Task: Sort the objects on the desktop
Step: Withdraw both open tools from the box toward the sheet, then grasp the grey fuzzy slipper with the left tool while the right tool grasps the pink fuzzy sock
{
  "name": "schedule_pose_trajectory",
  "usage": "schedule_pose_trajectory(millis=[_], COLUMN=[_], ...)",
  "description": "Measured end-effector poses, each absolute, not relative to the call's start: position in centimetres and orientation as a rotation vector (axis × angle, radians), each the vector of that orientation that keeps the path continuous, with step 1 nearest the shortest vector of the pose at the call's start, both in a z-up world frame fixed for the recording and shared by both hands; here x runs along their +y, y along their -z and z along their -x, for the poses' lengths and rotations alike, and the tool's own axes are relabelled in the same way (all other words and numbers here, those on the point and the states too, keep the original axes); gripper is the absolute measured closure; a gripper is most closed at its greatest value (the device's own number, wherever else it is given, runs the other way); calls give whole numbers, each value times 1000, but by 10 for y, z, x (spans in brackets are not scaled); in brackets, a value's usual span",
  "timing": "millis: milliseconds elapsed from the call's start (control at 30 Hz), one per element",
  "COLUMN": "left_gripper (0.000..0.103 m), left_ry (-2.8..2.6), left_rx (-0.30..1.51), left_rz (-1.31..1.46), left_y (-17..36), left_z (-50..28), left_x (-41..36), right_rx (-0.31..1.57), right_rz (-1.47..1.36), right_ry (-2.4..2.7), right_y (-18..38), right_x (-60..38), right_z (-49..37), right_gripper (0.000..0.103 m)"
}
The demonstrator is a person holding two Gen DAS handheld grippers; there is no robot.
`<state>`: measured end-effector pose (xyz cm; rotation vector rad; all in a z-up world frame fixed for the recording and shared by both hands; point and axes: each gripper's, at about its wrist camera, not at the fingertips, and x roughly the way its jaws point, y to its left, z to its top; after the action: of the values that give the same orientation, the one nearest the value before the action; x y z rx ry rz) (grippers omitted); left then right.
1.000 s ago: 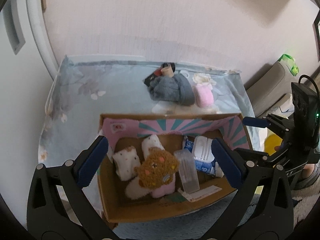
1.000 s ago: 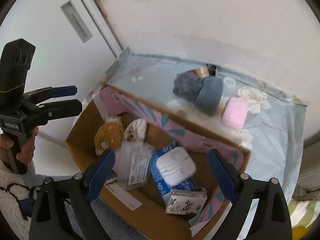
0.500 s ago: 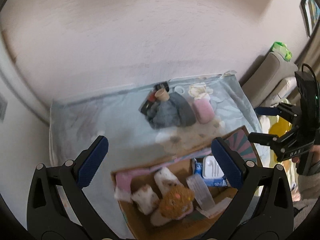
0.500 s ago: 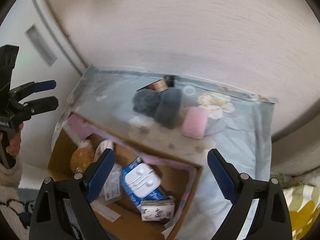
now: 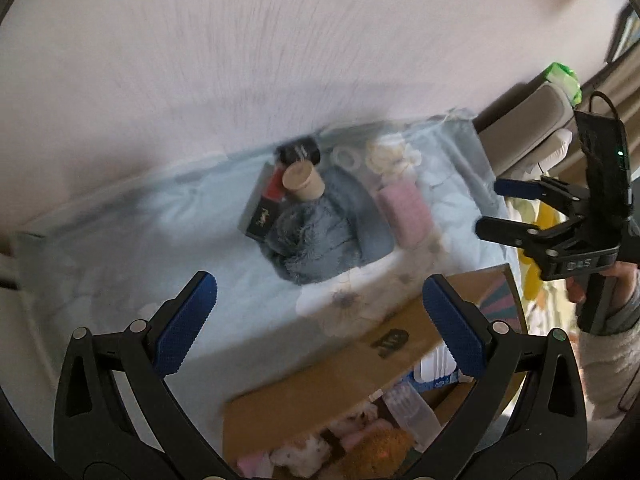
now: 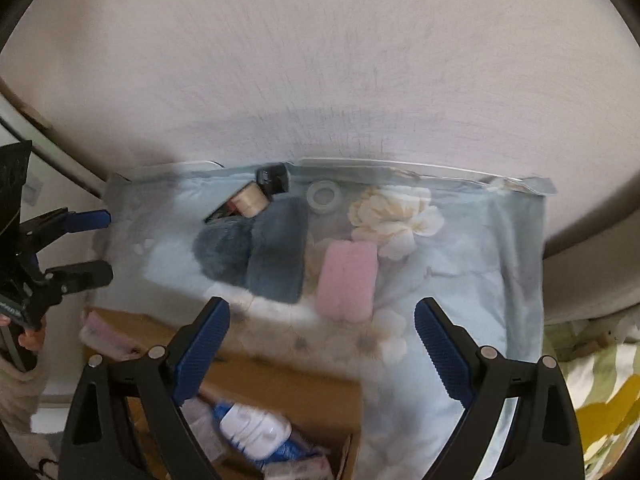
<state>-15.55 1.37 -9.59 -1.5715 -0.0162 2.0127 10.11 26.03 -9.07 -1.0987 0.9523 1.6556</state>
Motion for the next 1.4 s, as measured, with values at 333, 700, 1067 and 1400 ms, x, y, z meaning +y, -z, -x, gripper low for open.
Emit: schedule_pose_trajectory(millis=[333,700,1067,1400], left_gripper=[5,61,82,82], left_ry=[-1853,-1844,-1837,-1909], left_rx=[7,142,94,43], left_rz=[1781,1877,1864,1784], left_y=[168,195,170,116], left_z=[193,194,183,166], left_x=[56,78,73,66], right_rx=[1069,1152,1094,1033], right_rz=[1225,1244,1226,1173], right_ry=[-1464,-1414,-1441,-1505], right_y=[161,184,163,113], right_x=[296,299,277,241], right_z=[-100,-105,-111,-132], right_gripper=[11,57,69,69])
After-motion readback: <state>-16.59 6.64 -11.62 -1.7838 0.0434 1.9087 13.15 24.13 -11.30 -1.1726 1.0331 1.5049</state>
